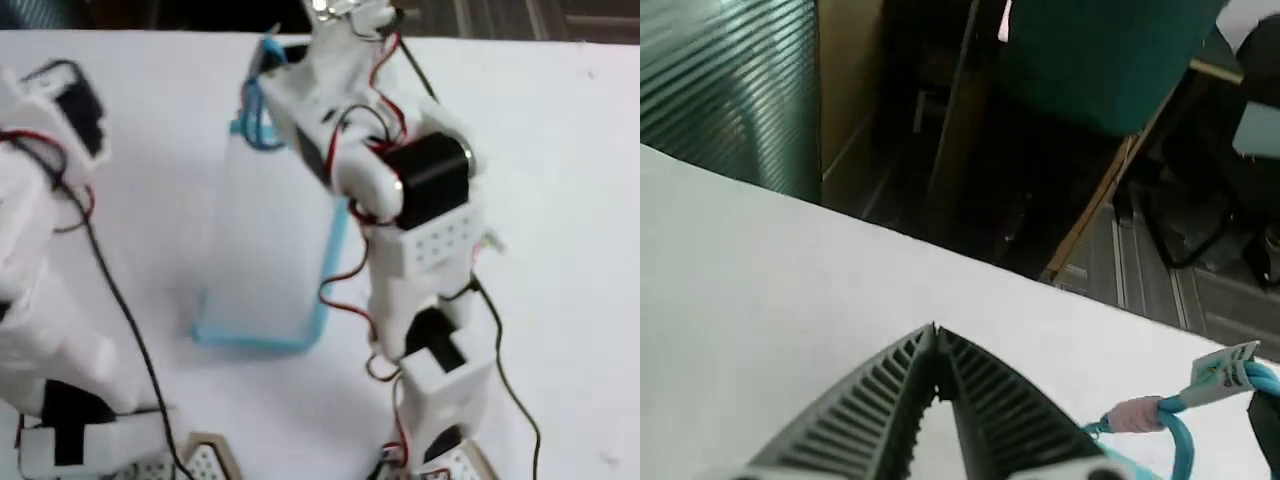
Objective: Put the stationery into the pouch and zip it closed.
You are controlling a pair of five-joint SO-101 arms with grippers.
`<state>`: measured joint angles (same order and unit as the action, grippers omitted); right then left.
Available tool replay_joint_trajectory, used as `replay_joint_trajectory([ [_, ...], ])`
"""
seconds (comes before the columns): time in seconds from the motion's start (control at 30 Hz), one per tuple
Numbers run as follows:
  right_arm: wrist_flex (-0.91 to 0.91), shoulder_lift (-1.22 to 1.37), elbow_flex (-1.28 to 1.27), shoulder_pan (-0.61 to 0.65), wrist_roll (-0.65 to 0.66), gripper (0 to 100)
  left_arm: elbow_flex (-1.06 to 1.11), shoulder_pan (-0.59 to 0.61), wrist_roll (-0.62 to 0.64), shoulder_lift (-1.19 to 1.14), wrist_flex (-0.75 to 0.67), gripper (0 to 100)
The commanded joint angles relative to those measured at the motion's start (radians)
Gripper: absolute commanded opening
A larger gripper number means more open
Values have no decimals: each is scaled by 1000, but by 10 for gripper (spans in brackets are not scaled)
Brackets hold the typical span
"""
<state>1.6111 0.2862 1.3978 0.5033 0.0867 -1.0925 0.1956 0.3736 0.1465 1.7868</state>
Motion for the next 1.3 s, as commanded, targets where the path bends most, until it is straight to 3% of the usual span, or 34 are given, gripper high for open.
replay_joint_trajectory([
  [0.0, -154, -16, 6, 5, -15, 17, -37, 28, 6, 25, -6, 24],
  [0.33, -535, -93, -3, 4, 3, 17, 135, 48, 6, 143, 0, 24],
  [0.43, -489, -84, -26, 5, 87, 17, 201, 48, 6, 209, -3, 24],
  [0.53, -323, -67, -80, 21, 97, 17, 249, 48, 6, 249, -3, 24],
  [0.7, -74, -36, -140, 162, 97, 17, 339, 48, 6, 272, -2, 24],
  [0.93, -77, 30, -143, 193, 46, 17, 451, 48, 5, 272, 0, 26],
  [1.27, -274, 31, -104, 16, 32, 17, 609, 48, 5, 266, 0, 27],
])
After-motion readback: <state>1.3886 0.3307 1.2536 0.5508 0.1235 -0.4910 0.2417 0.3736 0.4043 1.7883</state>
